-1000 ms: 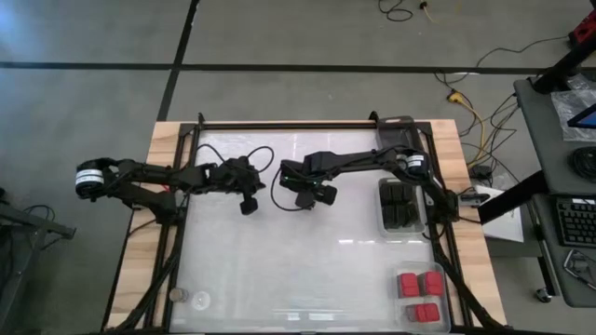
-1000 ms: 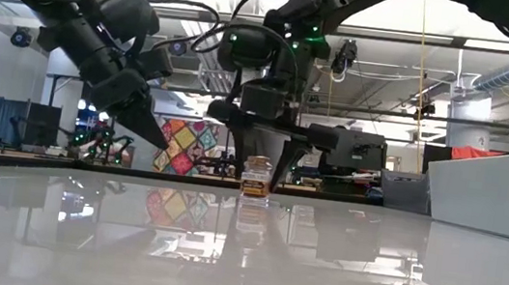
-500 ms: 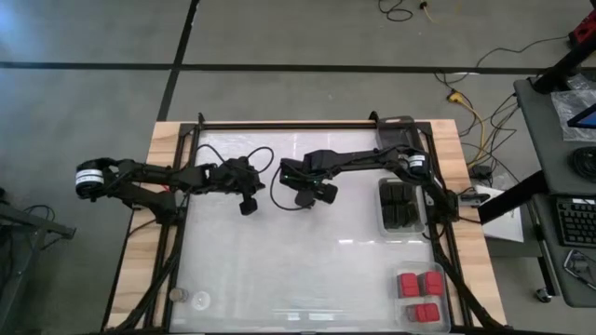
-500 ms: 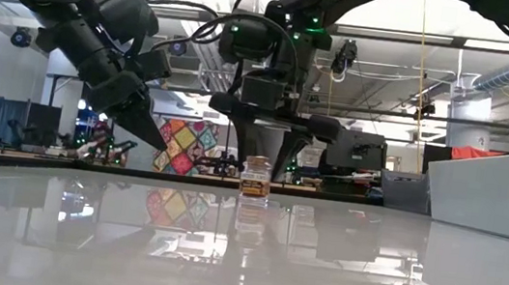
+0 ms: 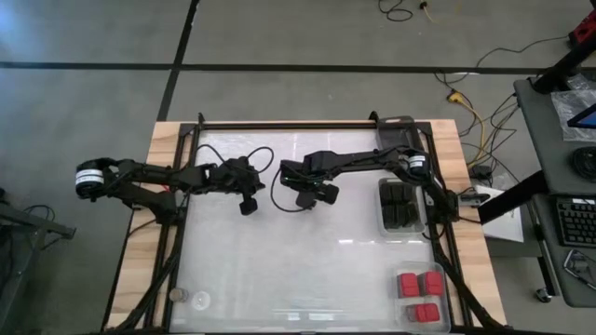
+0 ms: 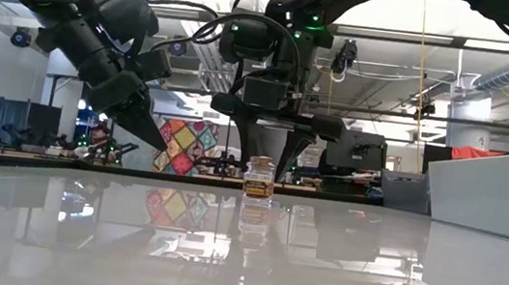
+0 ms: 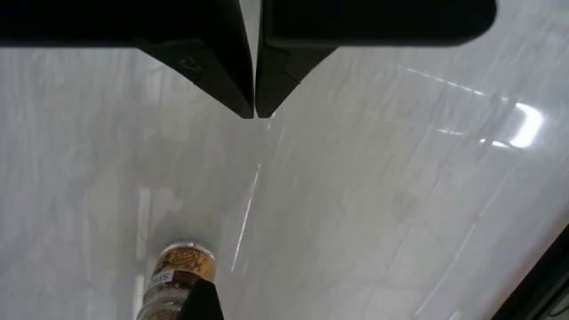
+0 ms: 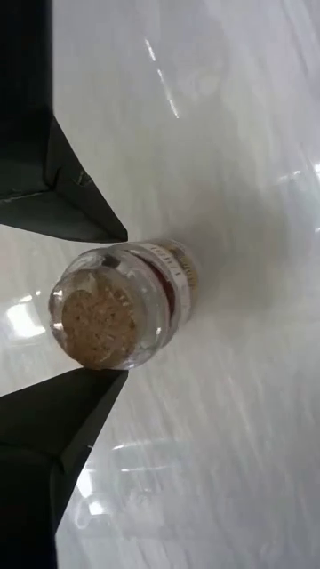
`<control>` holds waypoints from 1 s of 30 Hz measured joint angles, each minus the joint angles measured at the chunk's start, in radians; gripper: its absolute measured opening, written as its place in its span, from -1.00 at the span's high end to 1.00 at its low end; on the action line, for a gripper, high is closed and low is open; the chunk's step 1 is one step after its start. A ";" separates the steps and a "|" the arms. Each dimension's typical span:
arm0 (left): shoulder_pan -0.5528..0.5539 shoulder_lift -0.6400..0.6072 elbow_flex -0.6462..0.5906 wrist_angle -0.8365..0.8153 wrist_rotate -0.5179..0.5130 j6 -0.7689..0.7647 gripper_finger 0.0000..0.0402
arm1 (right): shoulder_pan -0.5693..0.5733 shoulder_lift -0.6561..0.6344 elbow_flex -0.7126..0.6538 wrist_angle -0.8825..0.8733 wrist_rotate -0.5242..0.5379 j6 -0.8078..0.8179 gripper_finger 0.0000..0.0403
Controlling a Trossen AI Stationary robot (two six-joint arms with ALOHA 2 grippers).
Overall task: Sort spices by type
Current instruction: Put the brown seasoning bottle into the black bin
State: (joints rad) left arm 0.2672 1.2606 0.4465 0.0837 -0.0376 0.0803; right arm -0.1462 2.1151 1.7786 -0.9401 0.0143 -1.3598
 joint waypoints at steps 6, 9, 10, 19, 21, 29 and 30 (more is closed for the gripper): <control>0.000 0.000 0.000 0.000 0.000 0.000 1.00 | 0.010 -0.012 0.000 -0.004 0.011 0.033 -0.11; 0.000 0.000 0.000 0.000 0.000 0.000 1.00 | 0.011 -0.016 0.000 -0.004 0.010 0.032 -0.11; 0.000 0.000 0.000 0.001 -0.002 0.000 1.00 | 0.011 -0.016 0.000 -0.005 0.008 0.032 -0.11; 0.000 0.000 0.000 0.013 -0.005 -0.003 1.00 | 0.009 -0.016 0.000 -0.002 0.002 0.033 -0.08; 0.000 0.000 0.000 0.018 -0.005 -0.003 1.00 | 0.007 -0.015 0.000 0.000 -0.010 0.032 -0.05; 0.000 0.000 0.000 0.027 -0.005 -0.007 1.00 | 0.002 -0.010 0.001 0.003 -0.023 0.053 0.11; 0.000 0.000 0.000 0.027 -0.005 -0.007 1.00 | 0.002 -0.010 0.001 0.003 -0.022 0.062 0.12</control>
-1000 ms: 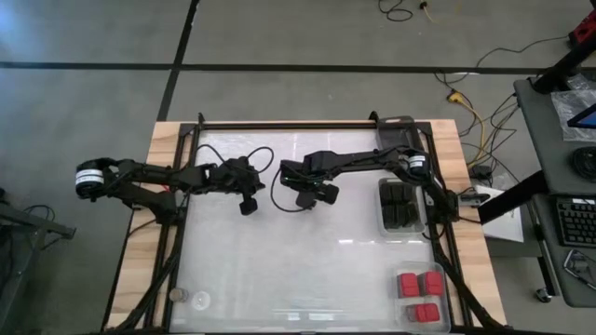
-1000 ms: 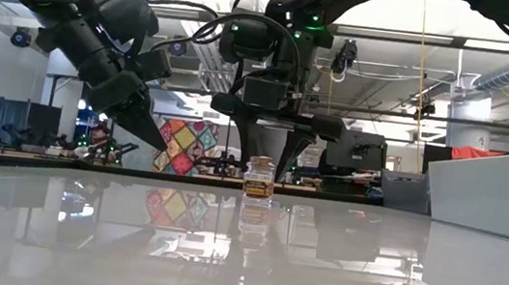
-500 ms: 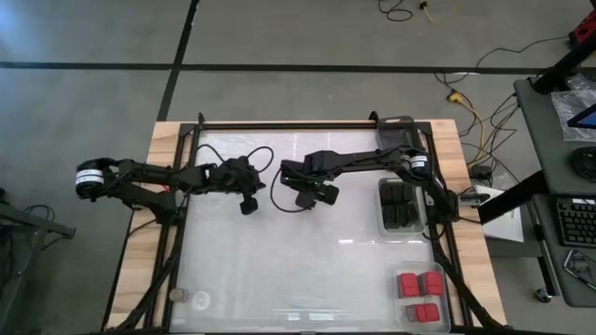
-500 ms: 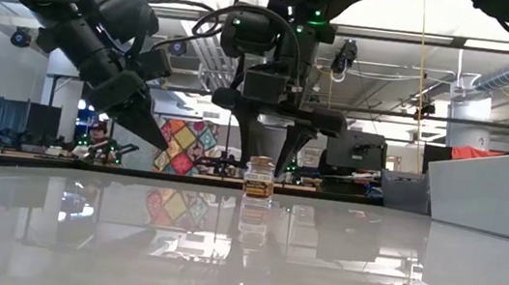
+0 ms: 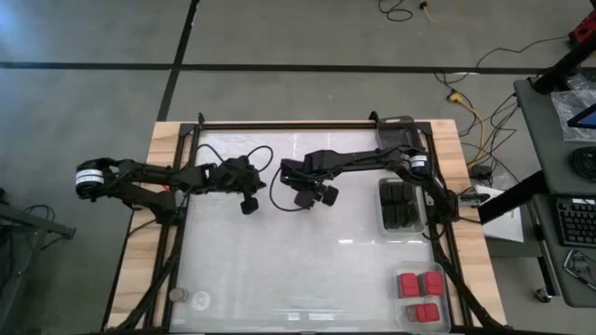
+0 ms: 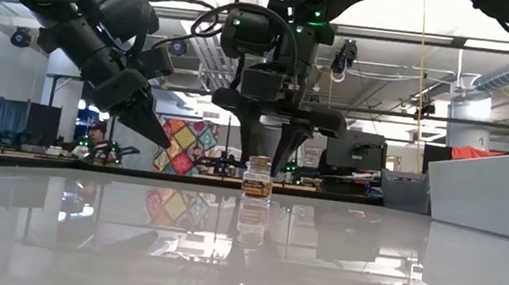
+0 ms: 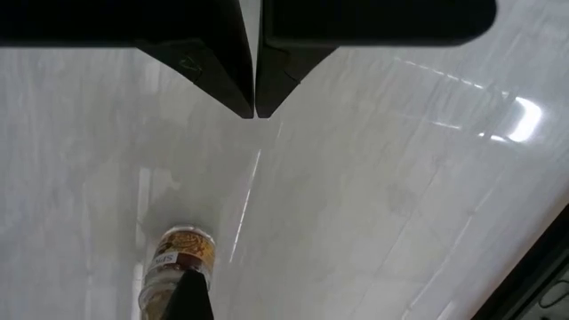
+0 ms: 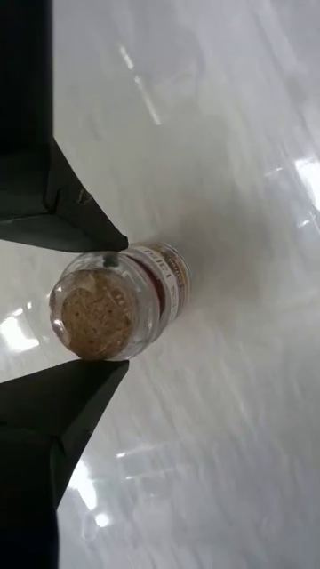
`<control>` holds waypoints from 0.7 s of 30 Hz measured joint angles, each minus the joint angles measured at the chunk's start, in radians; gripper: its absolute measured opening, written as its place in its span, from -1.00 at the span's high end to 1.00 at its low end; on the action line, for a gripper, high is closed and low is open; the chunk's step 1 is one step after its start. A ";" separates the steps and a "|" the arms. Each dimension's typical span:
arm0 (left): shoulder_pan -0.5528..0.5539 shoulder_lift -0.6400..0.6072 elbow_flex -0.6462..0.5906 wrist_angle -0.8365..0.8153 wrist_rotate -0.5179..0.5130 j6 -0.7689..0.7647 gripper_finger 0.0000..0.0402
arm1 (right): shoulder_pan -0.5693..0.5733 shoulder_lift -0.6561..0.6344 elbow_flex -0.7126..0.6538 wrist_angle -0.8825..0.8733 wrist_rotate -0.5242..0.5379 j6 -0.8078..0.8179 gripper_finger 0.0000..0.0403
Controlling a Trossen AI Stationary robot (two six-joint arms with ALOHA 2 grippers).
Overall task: Sort spices by type
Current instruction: Put the brown seasoning bottle into the black bin
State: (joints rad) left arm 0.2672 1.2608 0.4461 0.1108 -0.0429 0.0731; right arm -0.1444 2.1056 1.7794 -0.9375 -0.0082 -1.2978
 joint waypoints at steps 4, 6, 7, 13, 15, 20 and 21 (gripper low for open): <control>0.000 0.000 0.000 0.001 0.000 0.000 1.00 | 0.000 0.000 0.000 -0.010 -0.026 0.028 0.11; 0.000 0.000 0.000 0.001 0.000 0.000 1.00 | 0.001 0.000 0.000 -0.020 -0.027 0.028 0.10; 0.000 0.000 0.000 0.001 0.000 -0.001 1.00 | 0.002 0.000 0.000 -0.024 -0.027 0.029 0.10; 0.000 0.000 0.000 0.000 0.000 -0.001 1.00 | 0.016 -0.005 0.000 -0.059 -0.027 0.038 0.12; 0.000 0.000 0.000 0.000 0.000 -0.001 1.00 | 0.024 -0.012 0.000 -0.082 -0.030 0.062 0.12; 0.000 0.000 0.000 0.000 0.000 0.015 1.00 | 0.048 -0.029 -0.002 -0.158 -0.032 0.125 0.09; 0.000 0.000 0.000 0.001 0.000 0.016 1.00 | 0.051 -0.034 -0.002 -0.174 -0.032 0.134 0.09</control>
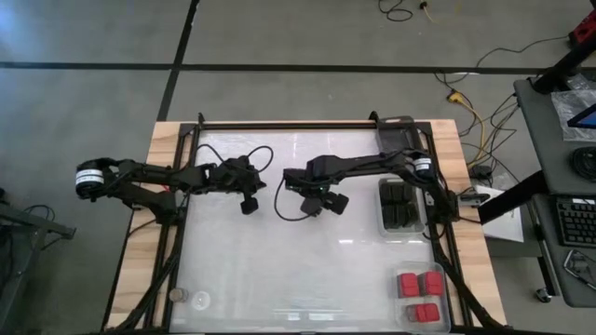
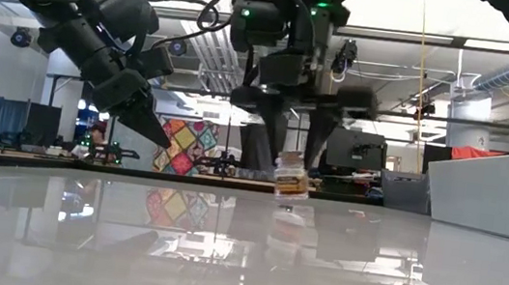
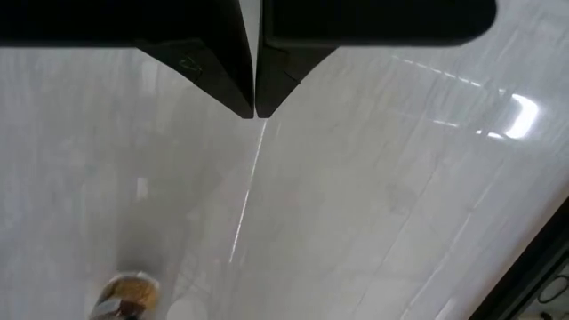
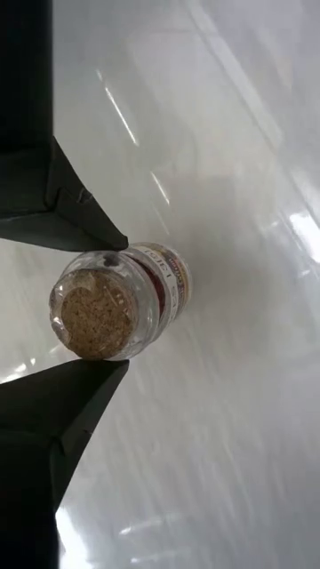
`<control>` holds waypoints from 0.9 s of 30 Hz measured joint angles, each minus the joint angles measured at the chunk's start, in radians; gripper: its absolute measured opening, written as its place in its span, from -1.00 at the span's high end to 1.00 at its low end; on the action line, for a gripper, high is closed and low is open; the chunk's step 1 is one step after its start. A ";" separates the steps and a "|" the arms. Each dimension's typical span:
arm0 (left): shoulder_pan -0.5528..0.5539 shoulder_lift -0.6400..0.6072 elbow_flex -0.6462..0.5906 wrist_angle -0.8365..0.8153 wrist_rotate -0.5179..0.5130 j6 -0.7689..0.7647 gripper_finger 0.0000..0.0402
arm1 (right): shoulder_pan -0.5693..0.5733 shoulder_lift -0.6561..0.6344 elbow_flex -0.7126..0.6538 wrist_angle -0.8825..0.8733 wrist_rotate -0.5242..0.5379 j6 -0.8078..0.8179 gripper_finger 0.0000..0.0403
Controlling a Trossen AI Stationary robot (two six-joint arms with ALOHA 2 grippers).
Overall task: Sort spices by type
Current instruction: Put the brown seasoning bottle into the black bin
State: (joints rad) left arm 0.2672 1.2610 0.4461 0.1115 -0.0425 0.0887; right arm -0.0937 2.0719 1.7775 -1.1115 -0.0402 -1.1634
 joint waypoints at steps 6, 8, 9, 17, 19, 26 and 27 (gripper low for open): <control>0.000 0.000 0.000 0.000 0.000 0.007 1.00 | 0.005 -0.015 0.000 -0.036 0.006 0.096 0.12; 0.000 0.000 0.000 0.000 0.000 0.007 1.00 | 0.002 -0.021 0.000 -0.056 0.017 0.099 0.11; 0.000 0.000 0.000 0.000 0.000 0.007 1.00 | 0.000 -0.021 0.000 -0.067 0.031 0.099 0.10; 0.000 0.000 0.000 -0.015 0.000 0.007 1.00 | -0.034 -0.021 -0.009 -0.145 0.072 0.183 0.13; 0.000 0.000 0.000 -0.022 0.000 0.004 1.00 | -0.054 -0.021 -0.013 -0.155 0.074 0.219 0.14; 0.000 0.000 -0.003 -0.024 0.000 -0.001 1.00 | -0.106 -0.021 -0.066 -0.130 0.078 0.251 0.13; 0.000 0.000 -0.004 -0.024 0.000 -0.001 1.00 | -0.108 -0.024 -0.076 -0.121 0.078 0.250 0.13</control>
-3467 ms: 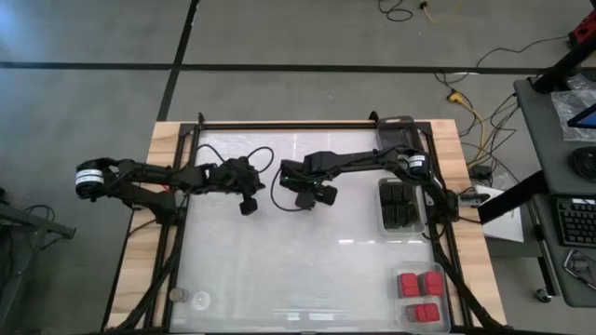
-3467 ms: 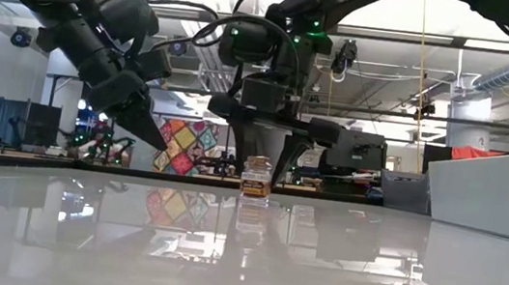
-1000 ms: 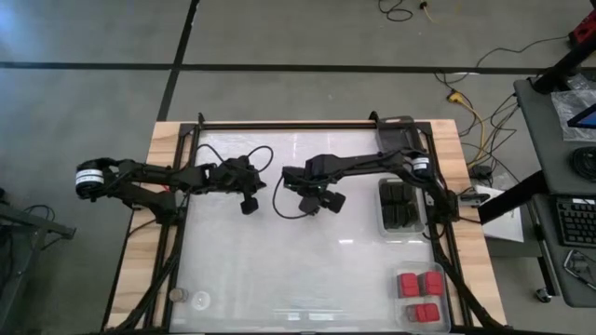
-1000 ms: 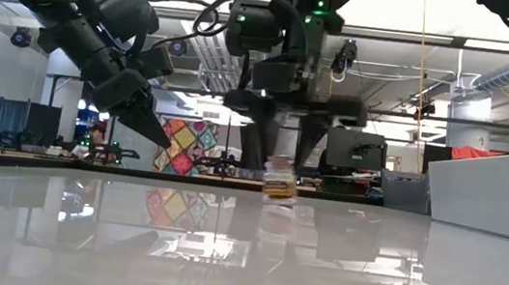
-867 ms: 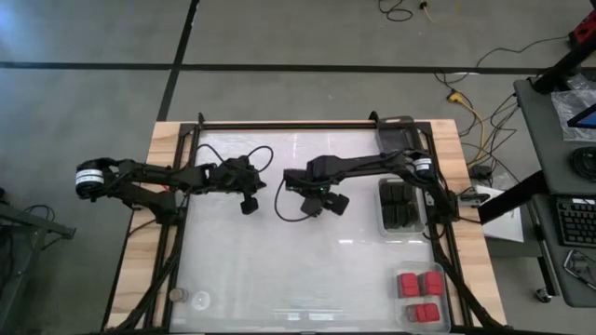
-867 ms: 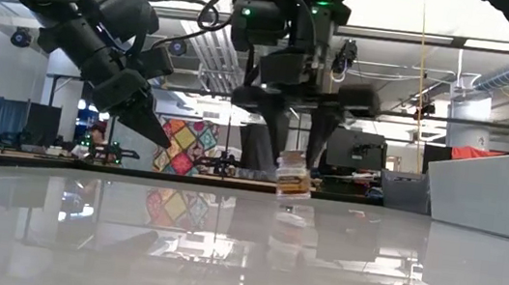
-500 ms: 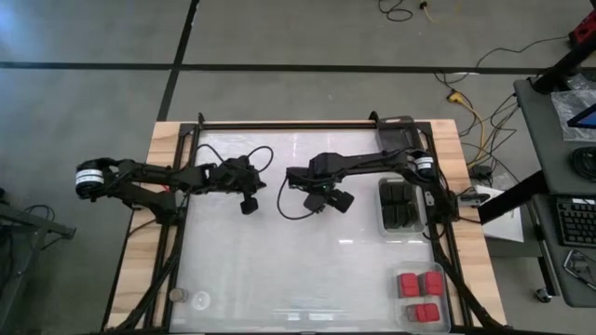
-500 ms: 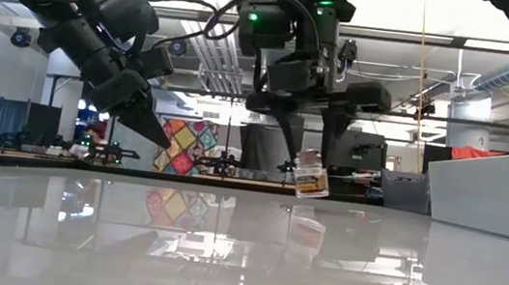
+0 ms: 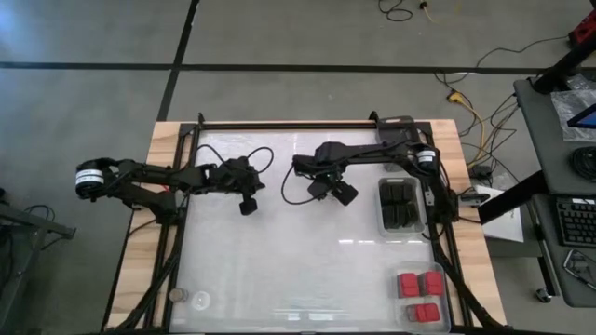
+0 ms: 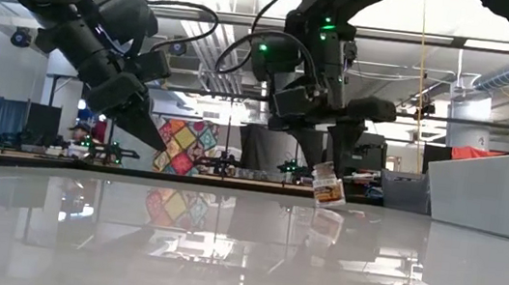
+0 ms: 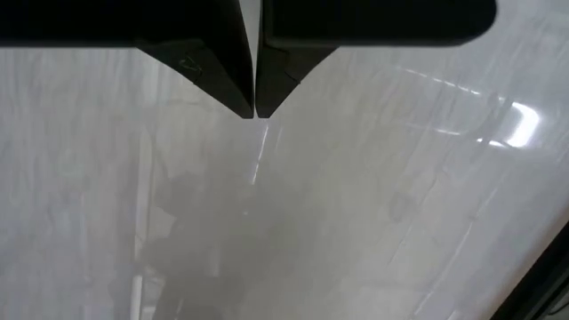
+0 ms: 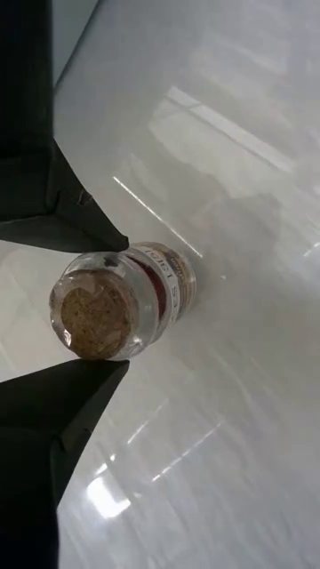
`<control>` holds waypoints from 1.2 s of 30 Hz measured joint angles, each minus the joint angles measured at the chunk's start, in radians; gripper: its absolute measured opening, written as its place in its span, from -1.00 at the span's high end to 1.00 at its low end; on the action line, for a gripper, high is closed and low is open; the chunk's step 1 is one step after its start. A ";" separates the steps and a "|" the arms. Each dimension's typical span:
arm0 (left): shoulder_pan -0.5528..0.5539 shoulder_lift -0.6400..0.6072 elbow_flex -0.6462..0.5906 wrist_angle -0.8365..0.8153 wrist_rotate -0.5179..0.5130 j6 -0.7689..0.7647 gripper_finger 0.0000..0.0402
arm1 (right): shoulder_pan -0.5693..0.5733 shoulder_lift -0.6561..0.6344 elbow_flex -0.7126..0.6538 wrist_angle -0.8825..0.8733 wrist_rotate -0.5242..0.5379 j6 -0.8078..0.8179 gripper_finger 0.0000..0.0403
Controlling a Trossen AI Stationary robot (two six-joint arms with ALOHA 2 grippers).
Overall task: Sort spices by type
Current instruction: Put the brown seasoning bottle into the black bin
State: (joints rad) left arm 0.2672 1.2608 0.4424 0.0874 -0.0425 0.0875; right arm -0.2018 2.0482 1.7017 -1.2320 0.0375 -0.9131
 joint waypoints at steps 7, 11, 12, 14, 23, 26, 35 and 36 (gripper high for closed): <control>0.000 0.000 -0.001 -0.001 0.000 0.003 1.00 | -0.004 -0.003 -0.016 0.015 -0.007 -0.001 0.08; 0.000 0.000 -0.001 0.000 0.000 0.004 1.00 | -0.004 -0.003 -0.020 0.022 -0.018 -0.009 -0.03; 0.000 0.000 -0.001 -0.001 0.000 0.004 1.00 | -0.004 -0.003 -0.020 0.022 -0.019 -0.011 -0.05; 0.000 0.000 -0.001 0.000 0.000 0.004 1.00 | -0.004 -0.003 -0.020 0.018 -0.019 -0.014 -0.09; 0.000 0.000 -0.001 -0.001 0.000 0.008 1.00 | -0.002 -0.004 -0.019 0.015 -0.020 -0.002 -0.16; 0.000 0.000 -0.001 -0.001 0.000 0.008 1.00 | -0.002 -0.004 -0.014 0.014 -0.020 0.012 -0.15; 0.000 0.000 -0.001 -0.001 0.000 0.008 1.00 | -0.002 -0.006 0.006 0.014 -0.020 0.023 0.03; 0.000 0.000 -0.001 -0.001 0.000 0.008 1.00 | -0.002 -0.006 0.005 0.014 -0.020 0.024 0.04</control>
State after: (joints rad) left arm 0.2672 1.2610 0.4419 0.0864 -0.0422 0.0959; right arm -0.2035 2.0422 1.7065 -1.2181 0.0177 -0.8886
